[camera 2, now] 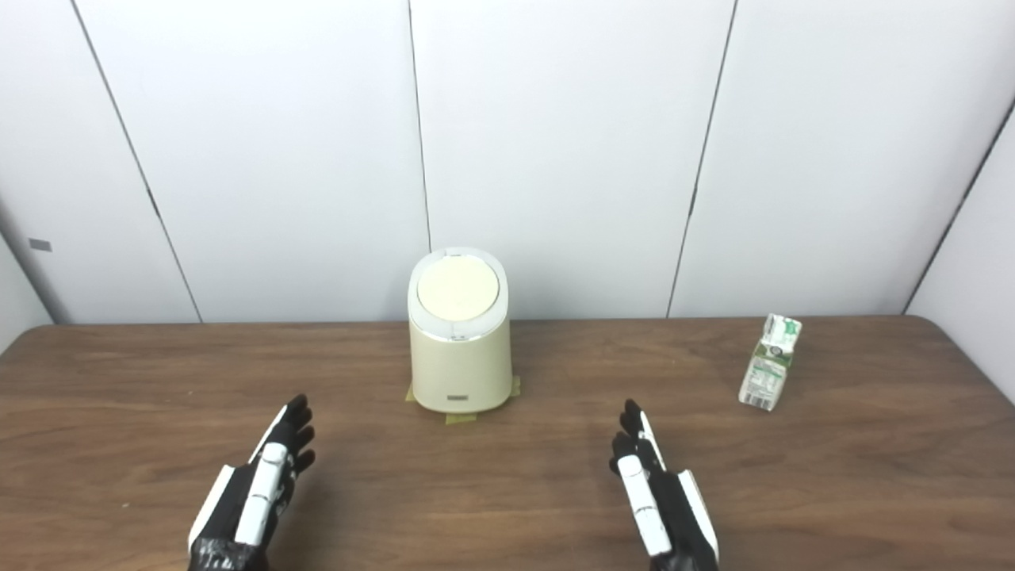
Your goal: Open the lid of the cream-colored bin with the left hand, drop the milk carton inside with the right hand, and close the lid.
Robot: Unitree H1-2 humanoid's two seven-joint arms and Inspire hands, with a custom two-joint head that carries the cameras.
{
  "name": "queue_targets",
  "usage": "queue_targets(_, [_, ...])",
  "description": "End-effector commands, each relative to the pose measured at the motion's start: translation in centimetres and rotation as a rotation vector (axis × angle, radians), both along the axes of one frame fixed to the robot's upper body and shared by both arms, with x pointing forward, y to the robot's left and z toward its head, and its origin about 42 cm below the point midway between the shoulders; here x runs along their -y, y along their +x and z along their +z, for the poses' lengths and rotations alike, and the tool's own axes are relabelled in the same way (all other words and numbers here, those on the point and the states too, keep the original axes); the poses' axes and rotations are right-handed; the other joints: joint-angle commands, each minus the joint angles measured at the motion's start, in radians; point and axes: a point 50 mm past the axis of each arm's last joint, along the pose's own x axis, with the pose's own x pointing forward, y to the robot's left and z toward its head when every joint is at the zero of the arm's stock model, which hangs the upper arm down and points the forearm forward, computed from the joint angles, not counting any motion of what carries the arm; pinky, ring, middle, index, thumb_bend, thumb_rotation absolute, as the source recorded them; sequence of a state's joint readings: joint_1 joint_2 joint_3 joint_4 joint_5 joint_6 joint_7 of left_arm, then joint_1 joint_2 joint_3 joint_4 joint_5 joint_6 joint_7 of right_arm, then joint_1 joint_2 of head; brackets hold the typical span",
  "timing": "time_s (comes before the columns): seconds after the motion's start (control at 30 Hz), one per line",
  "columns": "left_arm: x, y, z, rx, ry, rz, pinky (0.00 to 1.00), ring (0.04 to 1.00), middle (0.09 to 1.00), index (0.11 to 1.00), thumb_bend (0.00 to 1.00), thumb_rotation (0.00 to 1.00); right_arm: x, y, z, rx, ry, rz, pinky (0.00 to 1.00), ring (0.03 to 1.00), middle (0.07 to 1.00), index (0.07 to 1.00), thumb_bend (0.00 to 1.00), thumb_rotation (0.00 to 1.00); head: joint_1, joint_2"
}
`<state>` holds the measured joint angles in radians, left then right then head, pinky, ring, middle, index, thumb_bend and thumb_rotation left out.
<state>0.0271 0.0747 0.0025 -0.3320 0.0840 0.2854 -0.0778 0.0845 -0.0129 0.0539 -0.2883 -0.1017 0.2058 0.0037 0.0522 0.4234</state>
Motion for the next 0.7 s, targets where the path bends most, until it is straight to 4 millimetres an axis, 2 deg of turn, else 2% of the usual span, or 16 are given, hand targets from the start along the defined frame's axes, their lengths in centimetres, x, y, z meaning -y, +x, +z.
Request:
queue_targets(0.0, [0.0, 2.0, 3.5, 0.112, 0.086, -0.01, 0.9, 0.966, 0.981, 1.0, 0.51, 0.75, 0.3, -0.1, 0.5, 0.065, -0.002, 0.017, 0.9, 0.969, 0.987, 1.0, 0.57, 1.0, 0.001, -0.001])
queue_targets(0.13, [0.5, 4.3, 6.6, 0.173, 0.142, -0.003, 0.89, 0.948, 0.95, 0.988, 0.55, 0.68, 0.5, 0.0, 0.3, 0.071, 0.003, 0.014, 0.88, 0.961, 0.983, 1.0, 0.58, 1.0, 0.006, -0.004])
queue_targets(0.2, [0.7, 5.5, 8.0, 0.201, 0.146, 0.003, 0.86, 0.936, 0.942, 0.982, 0.57, 0.67, 0.5, 0.0, 0.2, 0.069, 0.004, 0.015, 0.88, 0.959, 0.983, 1.0, 0.58, 1.0, 0.009, -0.005])
queue_targets(0.3, [1.2, 7.7, 10.2, 0.246, 0.146, 0.015, 0.82, 0.914, 0.934, 0.966, 0.65, 0.59, 0.4, 0.0, 0.0, 0.062, 0.009, 0.016, 0.88, 0.957, 0.98, 1.0, 0.6, 1.0, 0.008, -0.007])
queue_targets(0.5, [2.2, 11.8, 13.5, 0.291, 0.238, -0.002, 0.88, 0.911, 0.931, 0.95, 0.68, 0.44, 0.1, 0.1, -0.1, 0.053, 0.002, 0.012, 0.86, 0.954, 0.976, 1.0, 0.6, 1.0, 0.004, -0.002])
queue_targets(0.6, [3.0, 14.3, 15.5, 0.333, 0.357, -0.008, 0.81, 0.882, 0.909, 0.933, 0.74, 0.41, 0.1, 0.2, -0.1, 0.055, -0.003, 0.011, 0.86, 0.953, 0.974, 1.0, 0.59, 1.0, 0.005, -0.001])
queue_targets(0.67, [3.4, 15.3, 16.1, 0.346, 0.384, -0.016, 0.79, 0.877, 0.91, 0.929, 0.78, 0.38, 0.1, 0.3, -0.2, 0.055, -0.006, 0.011, 0.85, 0.953, 0.975, 1.0, 0.59, 1.0, 0.004, 0.0])
